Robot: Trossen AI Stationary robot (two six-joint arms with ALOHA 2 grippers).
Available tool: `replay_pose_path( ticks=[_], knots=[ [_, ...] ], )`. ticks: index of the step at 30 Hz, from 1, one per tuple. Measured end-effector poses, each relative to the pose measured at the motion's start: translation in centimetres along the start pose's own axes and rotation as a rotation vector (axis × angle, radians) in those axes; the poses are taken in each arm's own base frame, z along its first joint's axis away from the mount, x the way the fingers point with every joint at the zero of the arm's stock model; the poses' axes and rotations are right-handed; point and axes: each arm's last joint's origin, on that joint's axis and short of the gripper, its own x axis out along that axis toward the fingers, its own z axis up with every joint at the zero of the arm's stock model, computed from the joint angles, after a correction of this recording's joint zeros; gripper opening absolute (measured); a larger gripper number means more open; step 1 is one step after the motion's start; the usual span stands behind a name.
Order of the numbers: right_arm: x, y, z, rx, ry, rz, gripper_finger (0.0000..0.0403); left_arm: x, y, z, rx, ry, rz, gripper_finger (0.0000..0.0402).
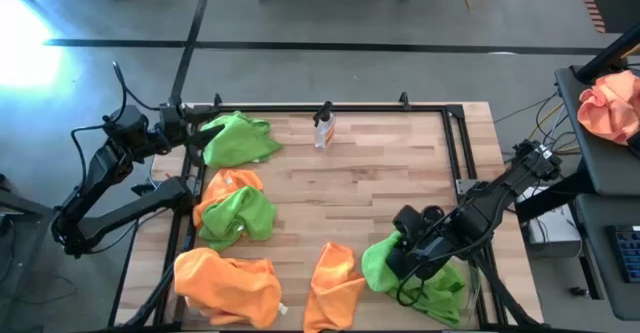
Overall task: Sort microfiber towel by color & place in baskets
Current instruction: Put the orange microfiber cloth into the left transparent bin
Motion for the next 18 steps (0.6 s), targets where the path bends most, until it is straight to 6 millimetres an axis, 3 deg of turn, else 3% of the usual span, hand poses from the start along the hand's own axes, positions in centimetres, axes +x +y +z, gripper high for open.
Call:
replay_pose_path(
  ticks=[5, 11, 18],
  knots=[
    [0.2, 0.2, 1.1, -0.116, -0.189, -0.02, 0.0155, 0.0, -0.2, 0.0, 0.001, -0.004, -0.084, 0.0185],
    [0.5, 0.3, 2.7, -0.243, -0.24, -0.018, 0.0151, -0.2, -0.8, 0.3, 0.044, -0.044, -0.278, 0.0185],
    [0.8, -0.2, 4.4, -0.331, -0.254, -0.06, 0.015, -0.3, -1.1, 0.8, 0.08, -0.104, -0.38, 0.0185]
  ],
)
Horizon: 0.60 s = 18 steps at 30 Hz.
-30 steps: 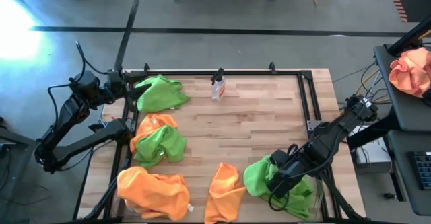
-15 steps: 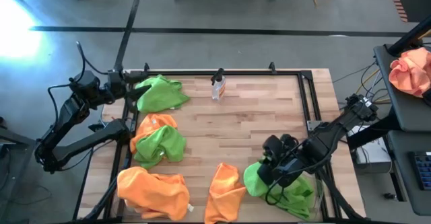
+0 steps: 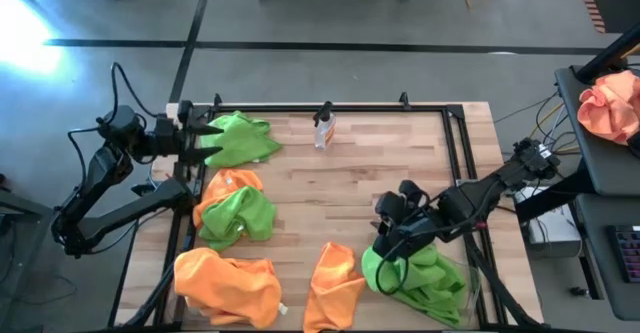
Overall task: Sort microfiber towel by color & place in baskets
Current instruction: Put the orange microfiber cloth into the left transparent bin
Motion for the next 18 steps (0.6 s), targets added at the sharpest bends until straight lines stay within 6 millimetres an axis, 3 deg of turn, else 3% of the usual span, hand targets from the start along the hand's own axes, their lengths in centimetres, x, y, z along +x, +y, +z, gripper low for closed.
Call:
replay_pose_path(
  ticks=[8, 18],
  knots=[
    [0.6, -1.1, 1.1, -0.091, -0.004, -0.033, 0.0149, 0.0, -0.2, -0.2, 0.009, 0.012, -0.057, 0.0185],
    [2.9, -2.9, 0.8, -0.13, 0.047, -0.117, 0.0151, 0.3, -0.1, -2.5, -0.036, 0.118, -0.065, 0.0185]
  ],
)
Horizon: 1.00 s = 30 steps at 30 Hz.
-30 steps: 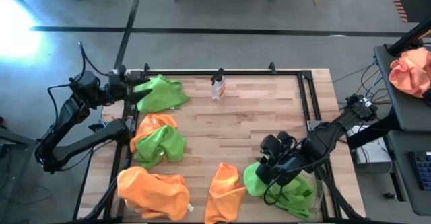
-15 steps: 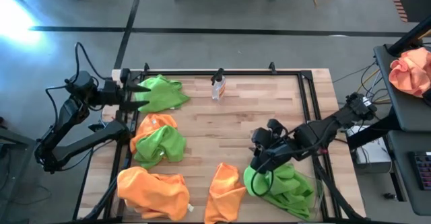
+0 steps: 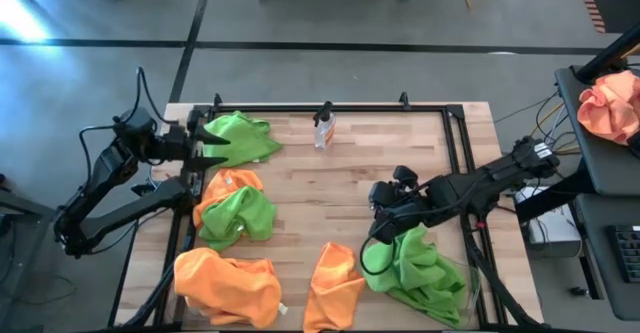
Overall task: Sort microfiber towel by color & place in baskets
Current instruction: Put the orange microfiber cloth into the left transparent bin
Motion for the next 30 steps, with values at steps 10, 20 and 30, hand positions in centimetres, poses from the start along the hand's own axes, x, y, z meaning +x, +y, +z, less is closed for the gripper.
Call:
replay_pose_path(
  ticks=[10, 20, 30],
  knots=[
    [2.4, -2.1, -0.7, 0.125, -0.097, 0.038, 0.0151, 0.2, 0.3, -0.5, 0.03, 0.025, 0.073, 0.0185],
    [7.7, -4.2, -2.1, 0.289, 0.037, -0.103, 0.0151, 0.2, 0.6, -0.6, 0.067, 0.049, 0.182, 0.0185],
    [8.7, -4.4, 0.2, 0.233, 0.077, -0.117, 0.015, 0.0, 1.1, -0.6, 0.04, 0.073, 0.332, 0.0185]
  ],
)
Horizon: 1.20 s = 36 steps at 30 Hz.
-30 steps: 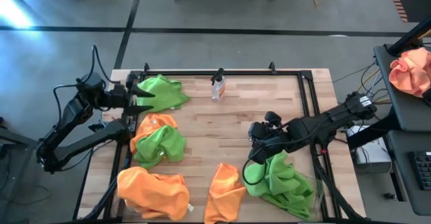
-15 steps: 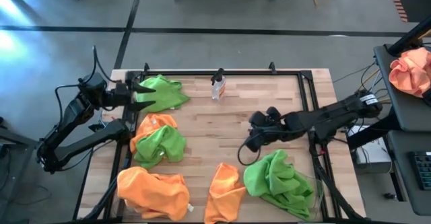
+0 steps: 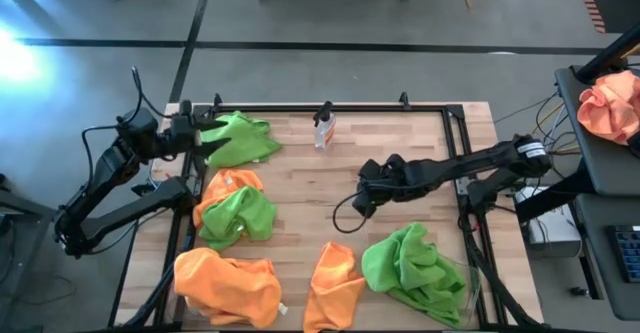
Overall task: Sort microfiber towel by color & place in baskets
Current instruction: Put the orange microfiber cloth into the left transparent bin
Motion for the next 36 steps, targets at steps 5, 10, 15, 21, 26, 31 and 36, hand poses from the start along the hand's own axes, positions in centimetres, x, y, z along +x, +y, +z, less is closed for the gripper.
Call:
replay_pose_path(
  ticks=[5, 10, 15, 21, 26, 31, 36],
  knots=[
    [-0.3, -0.8, 0.6, -0.098, 0.05, -0.15, 0.015, 0.0, 0.1, 0.3, -0.059, -0.031, 0.02, 0.0185],
    [1.0, -1.1, 0.9, -0.089, 0.12, -0.192, 0.015, 0.0, 0.3, 0.6, -0.11, -0.052, 0.052, 0.0185],
    [3.1, -0.5, 0.6, -0.047, 0.167, -0.232, 0.015, 0.0, 0.4, 0.6, -0.156, -0.051, 0.114, 0.0185],
    [5.1, 0.8, 0.4, -0.067, 0.252, -0.223, 0.015, 0.0, 0.4, 0.6, -0.161, -0.052, 0.115, 0.0185],
    [4.7, 2.7, 1.8, -0.117, 0.241, -0.136, 0.015, 0.0, 0.4, 0.6, -0.149, -0.051, 0.115, 0.0185],
    [3.2, 4.7, 3.5, -0.136, 0.29, 0.098, 0.015, 0.0, 0.4, 0.6, -0.126, -0.05, 0.116, 0.0185],
    [2.3, 6.6, 4.7, -0.095, 0.323, 0.37, 0.015, 0.0, 0.4, 0.6, -0.092, -0.048, 0.116, 0.0185]
  ],
)
